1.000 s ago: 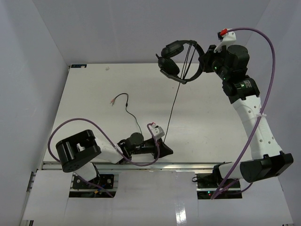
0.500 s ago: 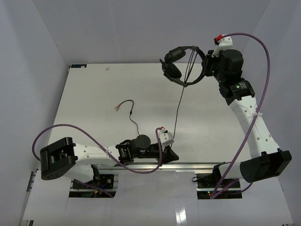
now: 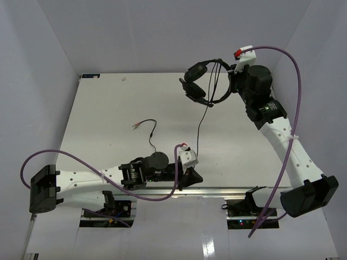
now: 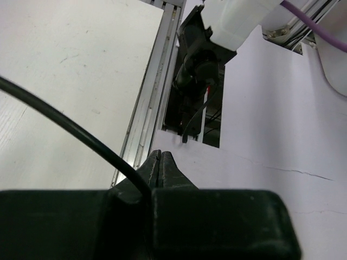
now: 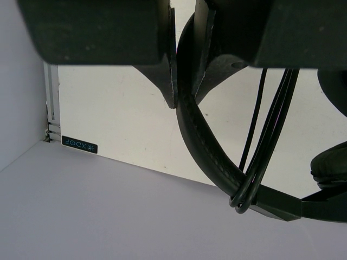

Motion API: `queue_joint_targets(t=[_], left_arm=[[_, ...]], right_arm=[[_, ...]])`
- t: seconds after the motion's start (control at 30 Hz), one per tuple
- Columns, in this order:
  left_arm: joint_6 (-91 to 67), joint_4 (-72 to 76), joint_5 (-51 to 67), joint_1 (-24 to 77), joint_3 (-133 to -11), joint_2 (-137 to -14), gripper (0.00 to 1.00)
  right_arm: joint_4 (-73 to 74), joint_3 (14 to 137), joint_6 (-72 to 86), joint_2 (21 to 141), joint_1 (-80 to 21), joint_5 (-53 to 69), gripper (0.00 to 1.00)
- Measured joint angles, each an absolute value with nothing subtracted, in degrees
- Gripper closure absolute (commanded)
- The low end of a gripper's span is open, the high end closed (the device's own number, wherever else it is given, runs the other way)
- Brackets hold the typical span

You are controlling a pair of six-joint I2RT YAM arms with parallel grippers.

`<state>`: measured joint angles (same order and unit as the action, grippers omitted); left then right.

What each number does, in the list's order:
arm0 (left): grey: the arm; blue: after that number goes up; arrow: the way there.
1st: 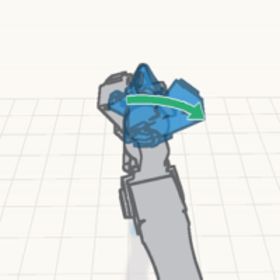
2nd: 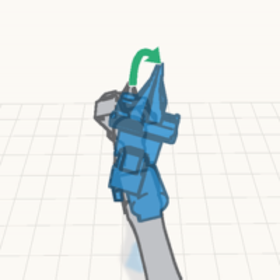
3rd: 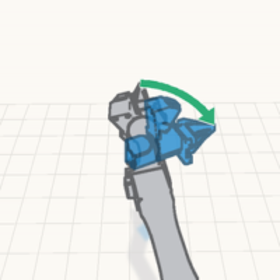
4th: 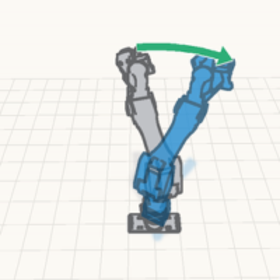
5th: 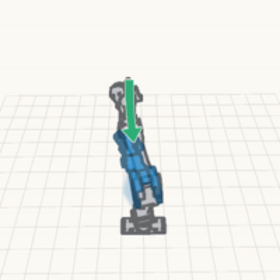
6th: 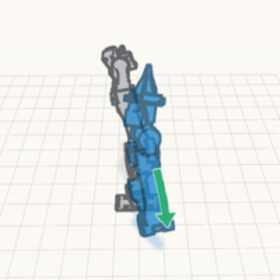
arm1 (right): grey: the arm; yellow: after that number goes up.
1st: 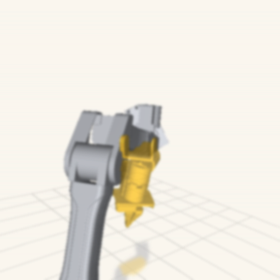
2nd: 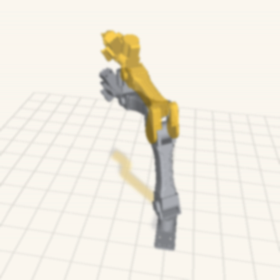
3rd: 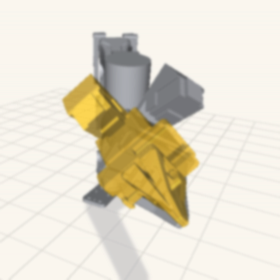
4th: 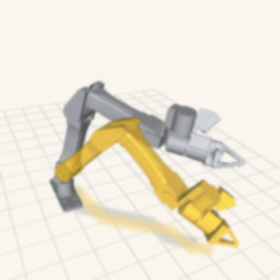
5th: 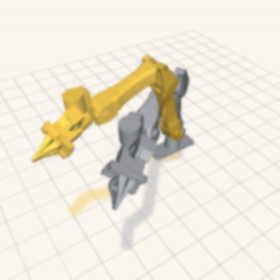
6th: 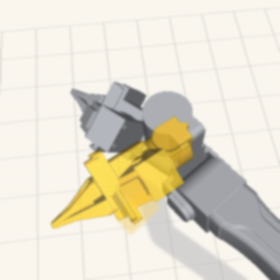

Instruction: Wrap the headphones

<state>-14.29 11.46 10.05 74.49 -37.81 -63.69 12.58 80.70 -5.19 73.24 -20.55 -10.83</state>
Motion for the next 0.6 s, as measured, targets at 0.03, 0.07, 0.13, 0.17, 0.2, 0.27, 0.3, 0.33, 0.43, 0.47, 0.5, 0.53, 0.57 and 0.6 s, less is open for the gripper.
queue_joint_targets(t=[0.03,0.07,0.13,0.17,0.2,0.27,0.3,0.33,0.43,0.47,0.5,0.53,0.57,0.6], left_arm=[[-14.1,10.4,10.0,74.8,-39.2,-64.2,1.00],[-13.8,9.5,10.1,75.2,-40.9,-65.1,1.00],[-13.1,8.1,10.1,75.9,-44.3,-66.8,1.00],[-12.8,6.9,10.1,76.1,-46.0,-67.5,1.00],[-12.4,6.0,10.1,76.4,-47.7,-68.2,1.00],[-11.7,4.3,10.2,76.9,-51.5,-69.6,1.00],[-11.5,3.8,10.3,77.0,-53.0,-70.1,1.00],[-11.3,3.5,10.4,77.1,-54.1,-70.4,1.00],[-10.9,2.9,11.1,77.2,-56.7,-71.6,1.00],[-10.9,2.9,11.2,77.3,-57.4,-72.2,1.00],[-10.9,2.9,11.4,77.3,-58.1,-72.8,1.00],[-10.9,2.8,11.7,77.3,-58.5,-73.5,1.00],[-11.0,2.8,12.0,77.3,-58.9,-74.3,1.00],[-11.0,2.7,12.4,77.4,-59.2,-75.1,1.00]], right_arm=[[12.1,79.9,-5.9,73.1,-21.1,-11.5,0.92],[11.6,79.0,-6.7,73.0,-21.8,-12.4,0.92],[10.7,76.8,-8.4,72.7,-23.1,-14.3,0.92],[10.1,75.6,-9.3,72.6,-23.9,-15.1,0.92],[9.7,74.4,-9.9,72.5,-24.5,-15.9,0.92],[9.2,72.3,-11.0,72.4,-25.6,-17.1,0.92],[9.3,71.5,-11.4,72.4,-26.0,-17.5,0.92],[9.3,70.8,-11.6,72.4,-26.4,-17.8,0.92],[9.0,70.1,-12.3,72.4,-27.3,-18.8,0.92],[8.8,69.9,-12.4,72.4,-27.5,-19.2,0.92],[8.6,69.8,-12.5,72.4,-27.7,-19.5,0.92],[8.1,69.5,-12.5,72.4,-28.1,-19.6,0.92],[7.9,69.2,-12.5,72.3,-28.3,-19.9,0.92],[7.5,68.8,-12.5,72.3,-28.5,-20.0,0.92]])
